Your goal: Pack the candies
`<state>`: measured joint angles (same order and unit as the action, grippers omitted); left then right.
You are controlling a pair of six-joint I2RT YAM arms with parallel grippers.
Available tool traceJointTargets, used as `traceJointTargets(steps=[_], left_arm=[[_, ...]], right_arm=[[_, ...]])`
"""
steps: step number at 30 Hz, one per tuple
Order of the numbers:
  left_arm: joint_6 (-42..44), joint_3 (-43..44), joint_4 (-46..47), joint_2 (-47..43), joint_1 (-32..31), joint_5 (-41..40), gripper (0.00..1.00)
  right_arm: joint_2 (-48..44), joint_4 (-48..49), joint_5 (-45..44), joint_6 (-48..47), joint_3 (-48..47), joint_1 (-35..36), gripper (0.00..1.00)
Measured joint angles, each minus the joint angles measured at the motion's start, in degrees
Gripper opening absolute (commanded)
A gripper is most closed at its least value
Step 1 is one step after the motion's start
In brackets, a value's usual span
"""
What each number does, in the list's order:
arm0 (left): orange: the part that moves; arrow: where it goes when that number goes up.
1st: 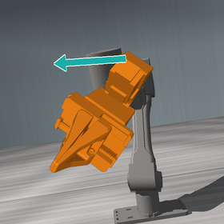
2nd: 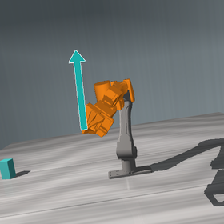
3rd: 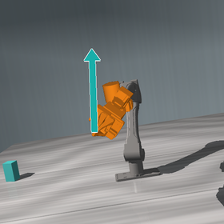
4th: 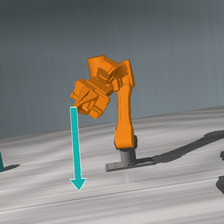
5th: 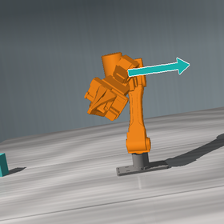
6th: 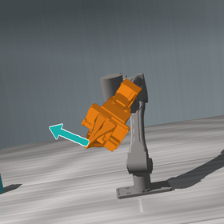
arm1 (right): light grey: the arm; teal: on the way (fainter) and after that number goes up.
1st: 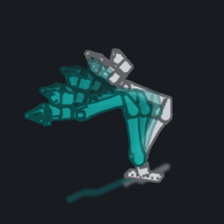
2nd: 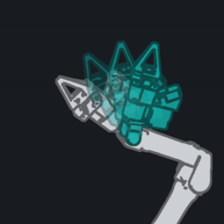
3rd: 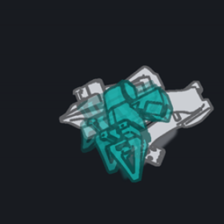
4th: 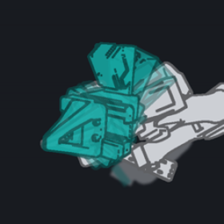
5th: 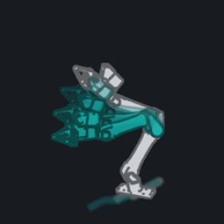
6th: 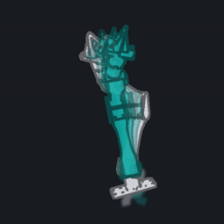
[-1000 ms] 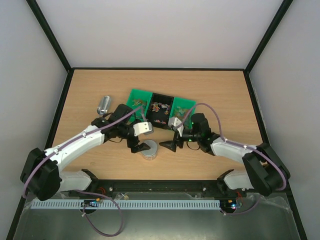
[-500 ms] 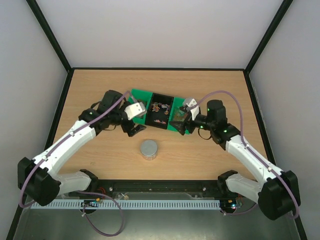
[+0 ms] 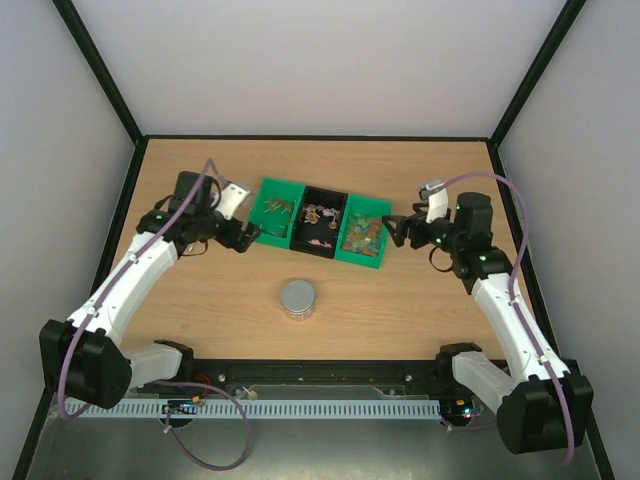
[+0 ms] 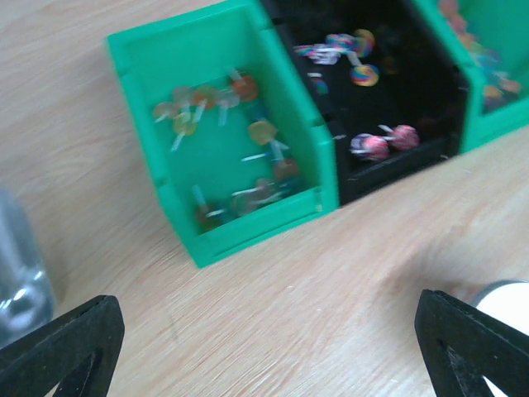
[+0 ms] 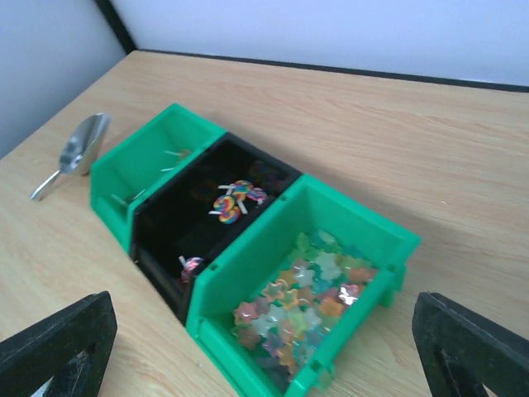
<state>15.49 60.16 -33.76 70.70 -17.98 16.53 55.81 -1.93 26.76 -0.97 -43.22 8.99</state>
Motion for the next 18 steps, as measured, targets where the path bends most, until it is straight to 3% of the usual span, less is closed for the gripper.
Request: traceJointTargets(steps=[9, 18], left_arm=[[-5.51, -7.74, 3.58, -6.71, 18.18, 2.78, 0.99], [-7.21, -13.35, 5.01, -9.40, 25.07, 1.03, 0.99]], right_arm=[[-0.09, -3.43, 0.28, 3.15, 0.11, -9.42, 0.99], [0.96, -4.04, 1.25, 4.90, 2.62, -16.57, 0.99]])
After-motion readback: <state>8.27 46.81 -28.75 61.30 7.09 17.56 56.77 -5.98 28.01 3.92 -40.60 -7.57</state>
